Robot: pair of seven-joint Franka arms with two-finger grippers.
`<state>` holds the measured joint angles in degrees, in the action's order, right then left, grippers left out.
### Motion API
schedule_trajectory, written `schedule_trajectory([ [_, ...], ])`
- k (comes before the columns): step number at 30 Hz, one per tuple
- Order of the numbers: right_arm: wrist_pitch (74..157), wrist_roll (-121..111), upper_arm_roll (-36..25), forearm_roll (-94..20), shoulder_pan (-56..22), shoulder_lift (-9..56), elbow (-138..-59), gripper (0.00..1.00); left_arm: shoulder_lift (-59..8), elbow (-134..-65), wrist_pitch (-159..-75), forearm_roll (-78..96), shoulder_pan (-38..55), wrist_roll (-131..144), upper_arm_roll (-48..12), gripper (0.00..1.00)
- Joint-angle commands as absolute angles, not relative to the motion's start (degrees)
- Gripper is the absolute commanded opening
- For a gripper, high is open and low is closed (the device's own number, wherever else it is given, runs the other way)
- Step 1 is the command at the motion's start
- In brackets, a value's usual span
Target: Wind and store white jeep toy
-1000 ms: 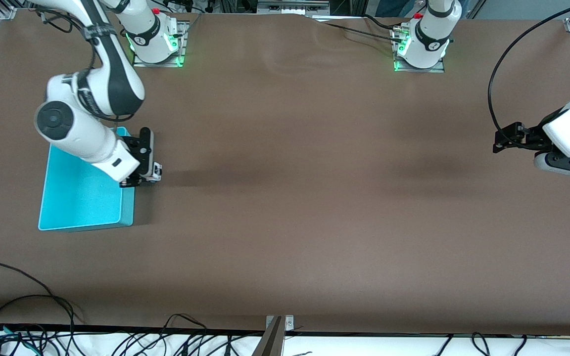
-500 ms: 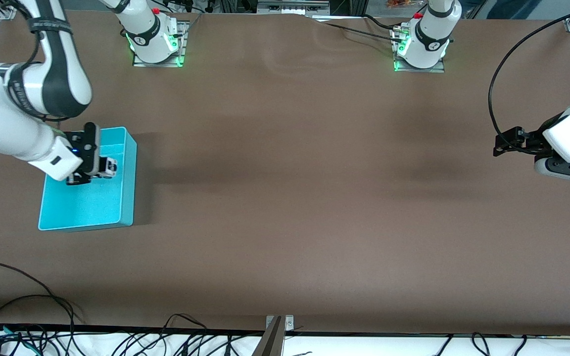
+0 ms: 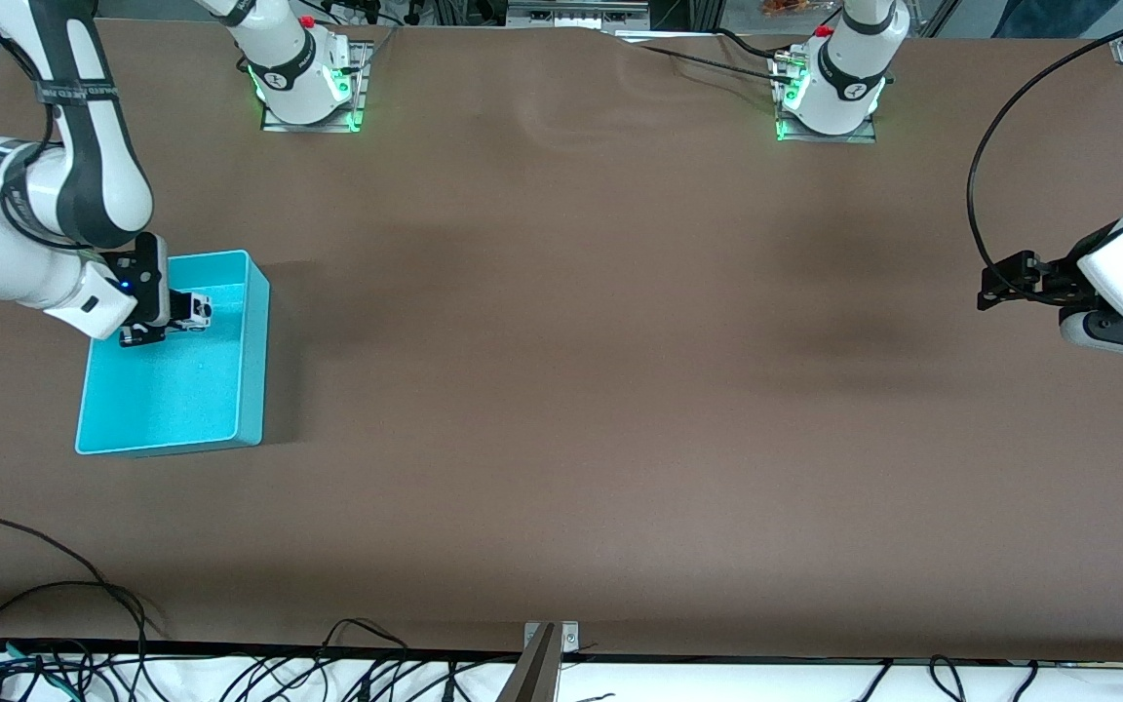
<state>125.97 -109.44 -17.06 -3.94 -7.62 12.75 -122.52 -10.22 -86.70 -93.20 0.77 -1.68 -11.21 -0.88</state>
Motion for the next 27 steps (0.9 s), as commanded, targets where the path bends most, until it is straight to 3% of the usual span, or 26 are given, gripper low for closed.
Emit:
schedule_trajectory([
  [1, 133.2, -112.9, -17.6, -5.2, -7.5, 12.2, -128.3, 0.14, -10.9, -85.0, -93.1, 1.8, -2.1, -10.8, -1.1, 1.0],
  [13, 138.1, -118.6, -17.7, -9.9, -6.2, 17.9, -129.0, 0.16, -11.0, -85.0, -97.1, 1.6, -1.7, -10.5, -1.2, 1.0],
  [16, 138.9, -120.0, -17.7, -11.9, -6.2, 18.8, -129.0, 0.22, -11.0, -85.0, -97.1, 1.5, -1.6, -10.6, -1.2, 1.0],
  [18, 139.0, -120.1, -17.7, -12.2, -6.2, 19.2, -129.0, 0.31, -11.0, -85.0, -97.1, 1.5, -1.6, -10.5, -1.2, 1.0],
  [19, 139.0, -120.1, -17.7, -12.3, -6.2, 19.2, -128.9, 0.43, -11.0, -85.0, -97.1, 1.5, -1.7, -10.5, -1.2, 1.0],
  [21, 139.0, -120.1, -17.6, -12.3, -6.2, 19.2, -128.8, 0.8, -11.0, -85.0, -97.1, 1.6, -1.8, -10.6, -1.2, 1.0],
  [23, 138.7, -120.1, -17.6, -13.1, -6.2, 19.2, -128.7, 1.0, -10.9, -85.0, -97.1, 1.5, -1.8, -10.6, -1.2, 1.0],
  [27, 138.3, -120.1, -17.6, -13.3, -6.2, 18.4, -128.2, 1.0, -11.0, -85.0, -97.1, 1.5, -1.8, -10.6, -1.2, 1.0],
])
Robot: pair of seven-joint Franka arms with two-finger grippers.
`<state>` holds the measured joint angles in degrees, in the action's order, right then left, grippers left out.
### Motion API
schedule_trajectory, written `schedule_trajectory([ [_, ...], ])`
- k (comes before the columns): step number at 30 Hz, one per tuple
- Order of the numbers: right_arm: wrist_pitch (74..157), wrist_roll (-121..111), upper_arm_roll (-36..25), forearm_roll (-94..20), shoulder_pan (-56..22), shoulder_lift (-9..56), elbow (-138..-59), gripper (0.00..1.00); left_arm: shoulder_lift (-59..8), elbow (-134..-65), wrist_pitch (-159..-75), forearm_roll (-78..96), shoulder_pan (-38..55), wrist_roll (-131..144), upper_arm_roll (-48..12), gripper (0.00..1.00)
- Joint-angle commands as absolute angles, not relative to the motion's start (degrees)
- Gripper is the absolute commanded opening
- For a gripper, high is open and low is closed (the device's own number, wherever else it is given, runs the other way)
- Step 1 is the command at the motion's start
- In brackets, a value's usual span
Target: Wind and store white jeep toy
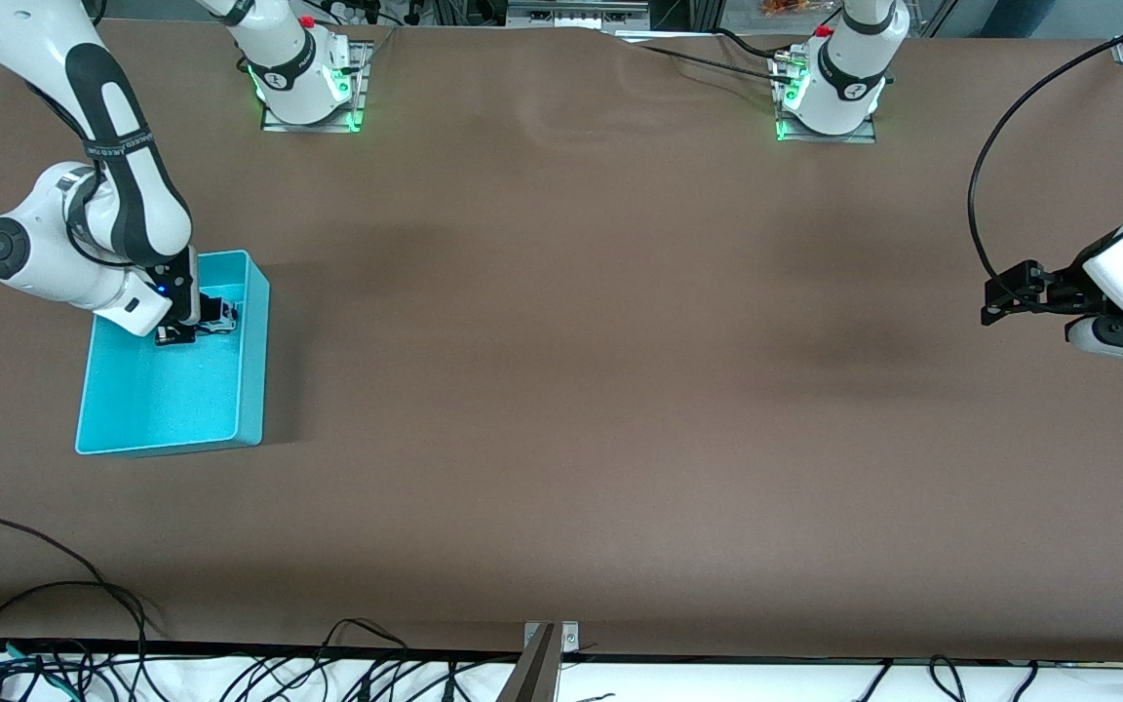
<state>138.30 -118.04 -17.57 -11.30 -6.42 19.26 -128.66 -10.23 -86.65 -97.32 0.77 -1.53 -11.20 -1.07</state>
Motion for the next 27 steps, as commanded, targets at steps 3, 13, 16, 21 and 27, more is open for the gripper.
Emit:
schedule_trajectory([
  [3, 138.3, -119.7, -17.4, -13.3, -6.2, 16.9, -127.6, 1.0, -11.0, -85.1, -97.1, 1.6, -1.8, -10.5, -1.2, 1.0],
  [13, 120.3, -107.5, -17.1, -13.2, -6.9, 16.3, -112.3, 1.0, -11.0, -85.8, -96.7, 1.8, -2.2, -11.0, -1.1, 1.0],
  [16, 116.2, -101.1, -16.9, -13.1, -7.2, 16.3, -107.4, 1.0, -11.2, -85.6, -97.2, 1.7, -2.1, -10.9, -1.1, 1.0],
  [21, 111.4, -89.0, -16.8, -12.9, -7.5, 16.3, -101.1, 1.0, -11.2, -85.7, -97.1, 1.7, -2.2, -10.8, -1.0, 1.0],
  [27, 104.0, -72.9, -16.7, -12.7, -8.3, 16.3, -94.0, 1.0, -11.3, -85.8, -97.1, 2.0, -2.9, -11.2, -1.0, 1.0],
])
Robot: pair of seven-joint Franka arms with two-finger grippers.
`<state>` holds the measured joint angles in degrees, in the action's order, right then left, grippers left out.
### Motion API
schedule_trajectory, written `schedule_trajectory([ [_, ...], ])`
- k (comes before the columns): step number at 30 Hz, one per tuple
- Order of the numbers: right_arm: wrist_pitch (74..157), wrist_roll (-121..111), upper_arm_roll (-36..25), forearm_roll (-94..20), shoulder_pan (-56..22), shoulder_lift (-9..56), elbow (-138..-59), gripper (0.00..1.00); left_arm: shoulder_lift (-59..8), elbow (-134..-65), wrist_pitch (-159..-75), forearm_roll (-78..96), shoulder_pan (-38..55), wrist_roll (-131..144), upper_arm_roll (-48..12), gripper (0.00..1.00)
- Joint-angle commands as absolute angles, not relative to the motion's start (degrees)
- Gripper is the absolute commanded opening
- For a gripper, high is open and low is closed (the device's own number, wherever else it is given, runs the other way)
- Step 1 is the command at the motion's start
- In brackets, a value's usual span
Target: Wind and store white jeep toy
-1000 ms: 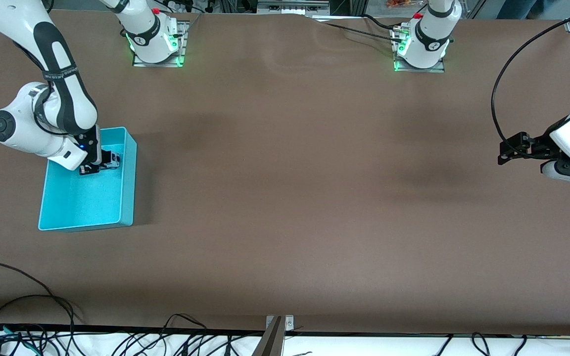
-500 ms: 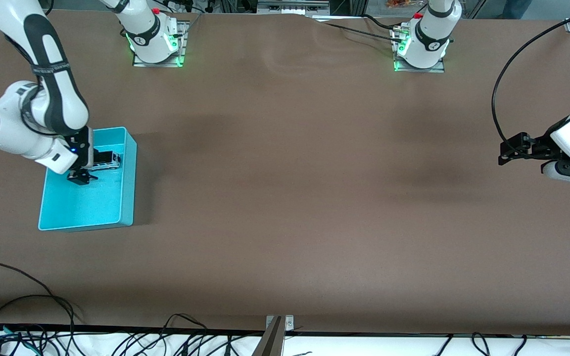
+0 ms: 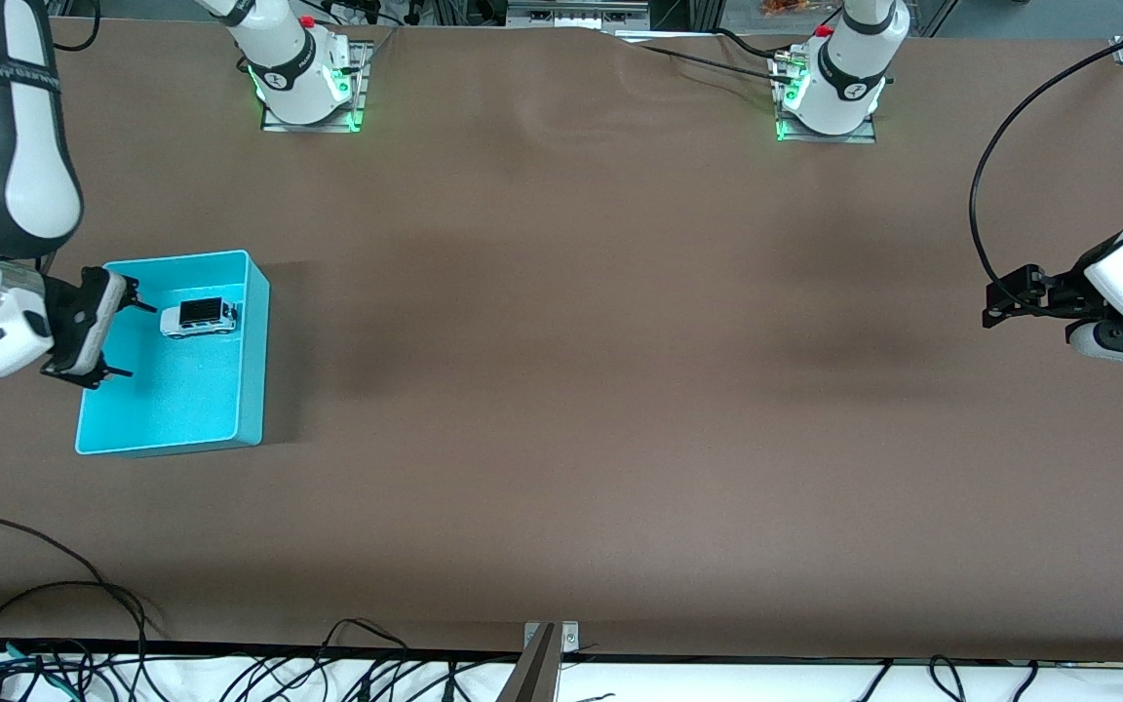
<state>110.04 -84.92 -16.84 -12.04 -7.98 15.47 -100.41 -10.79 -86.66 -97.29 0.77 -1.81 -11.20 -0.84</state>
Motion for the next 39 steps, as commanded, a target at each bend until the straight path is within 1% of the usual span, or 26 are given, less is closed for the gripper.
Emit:
schedule_trajectory([
  [1, 102.7, -70.0, -16.7, -12.7, -8.5, 16.3, -92.7, 1.0, -11.3, -85.8, -97.1, 2.0, -2.9, -11.3, -1.0, 1.0],
  [6, 98.5, -53.3, -16.8, -11.7, -10.1, 16.3, -87.5, 1.0, -11.3, -85.8, -97.1, 1.8, -2.9, -11.3, -1.0, 1.0],
  [14, 95.4, -23.0, -16.8, -11.5, -12.0, 16.1, -83.8, 1.0, -11.3, -85.7, -97.1, 1.8, -2.9, -11.3, -1.0, 1.0],
  [19, 92.5, -10.2, -16.9, -10.1, -13.3, 16.0, -81.6, 1.0, -11.3, -85.7, -97.1, 1.8, -2.9, -11.3, -1.0, 1.0],
  [28, 87.6, -6.9, -16.9, -7.4, -14.3, 15.9, -80.1, 1.0, -11.3, -85.7, -97.1, 1.8, -2.9, -11.3, -1.0, 1.0],
  [33, 87.6, -5.7, -16.4, -7.2, -15.1, 13.9, -80.5, 1.0, -11.3, -85.7, -97.1, 1.8, -2.9, -11.3, -1.0, 1.0],
  [39, 87.6, -3.2, -16.3, -6.5, -15.4, 13.6, -80.5, 1.0, -11.3, -85.7, -97.1, 1.8, -2.9, -11.3, -1.0, 1.0],
])
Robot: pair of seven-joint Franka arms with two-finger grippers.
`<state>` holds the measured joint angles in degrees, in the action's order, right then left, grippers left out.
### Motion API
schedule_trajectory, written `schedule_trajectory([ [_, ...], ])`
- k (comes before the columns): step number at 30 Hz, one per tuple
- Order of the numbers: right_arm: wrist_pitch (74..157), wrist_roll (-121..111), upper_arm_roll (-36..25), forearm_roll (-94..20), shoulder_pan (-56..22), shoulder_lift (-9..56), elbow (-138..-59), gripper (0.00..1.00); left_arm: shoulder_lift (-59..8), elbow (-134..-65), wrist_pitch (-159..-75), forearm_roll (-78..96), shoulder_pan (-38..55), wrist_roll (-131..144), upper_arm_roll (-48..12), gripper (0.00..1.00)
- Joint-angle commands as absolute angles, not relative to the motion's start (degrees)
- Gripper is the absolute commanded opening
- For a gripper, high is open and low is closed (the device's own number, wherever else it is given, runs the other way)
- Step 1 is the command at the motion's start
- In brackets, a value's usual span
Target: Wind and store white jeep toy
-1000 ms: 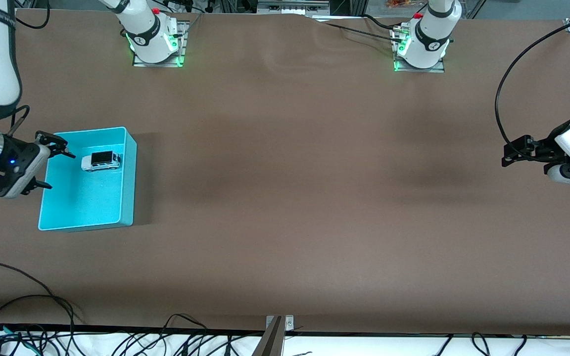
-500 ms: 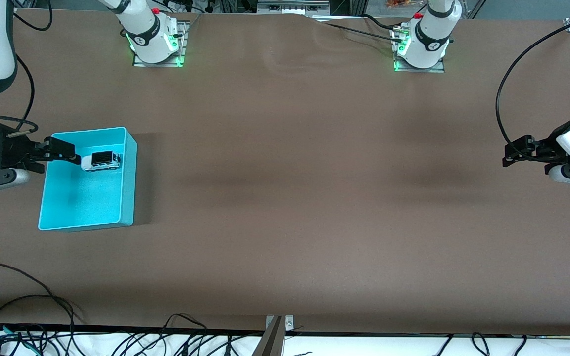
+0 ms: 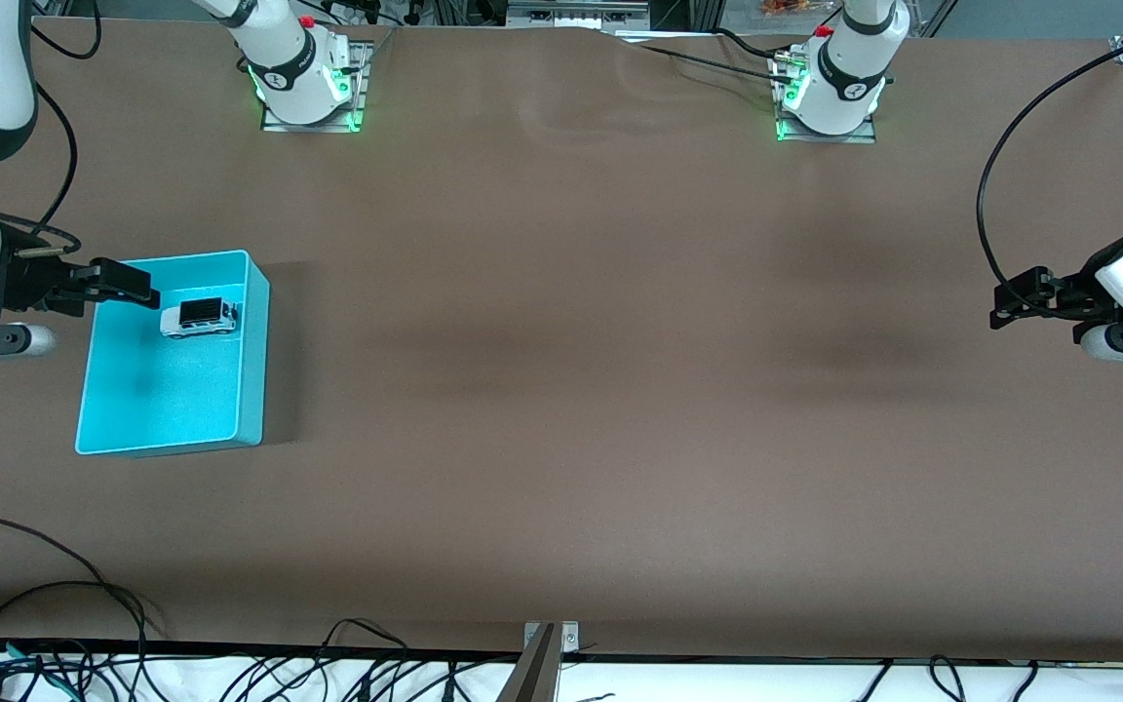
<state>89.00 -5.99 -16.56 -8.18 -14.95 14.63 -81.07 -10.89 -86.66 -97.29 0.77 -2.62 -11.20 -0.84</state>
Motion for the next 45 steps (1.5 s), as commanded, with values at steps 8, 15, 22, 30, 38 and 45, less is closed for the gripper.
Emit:
schedule_trajectory([
  [8, 87.7, 0.2, -16.3, -5.0, -16.3, 13.4, -80.5, 1.0, -11.3, -85.7, -97.1, 1.8, -2.9, -11.3, -1.0, 1.0],
  [15, 87.7, 5.4, -14.1, -3.2, -17.0, 12.3, -80.3, 1.0, -11.3, -85.8, -97.1, 1.8, -2.9, -11.3, -1.0, 1.0],
  [22, 87.7, 5.4, 0.1, -0.7, -2.4, 11.2, -81.1, 1.0, -11.3, -85.8, -97.1, 1.8, -2.9, -11.3, -1.0, 1.0],
  [30, 89.6, 5.6, 3.7, 1.0, 1.9, 7.5, -86.1, 1.0, -11.3, -85.8, -97.1, 1.8, -2.9, -11.4, -1.0, 1.0],
  [38, 88.9, 5.4, 4.7, 0.8, 3.0, 6.7, -87.1, 1.0, -11.3, -85.8, -97.1, 1.8, -2.9, -11.4, -1.0, 1.0],
  [45, 89.4, 4.8, 5.1, 1.1, 2.5, 7.2, -86.4, 1.0, -11.3, -85.8, -97.1, 1.8, -2.9, -11.4, -1.0, 1.0],
])
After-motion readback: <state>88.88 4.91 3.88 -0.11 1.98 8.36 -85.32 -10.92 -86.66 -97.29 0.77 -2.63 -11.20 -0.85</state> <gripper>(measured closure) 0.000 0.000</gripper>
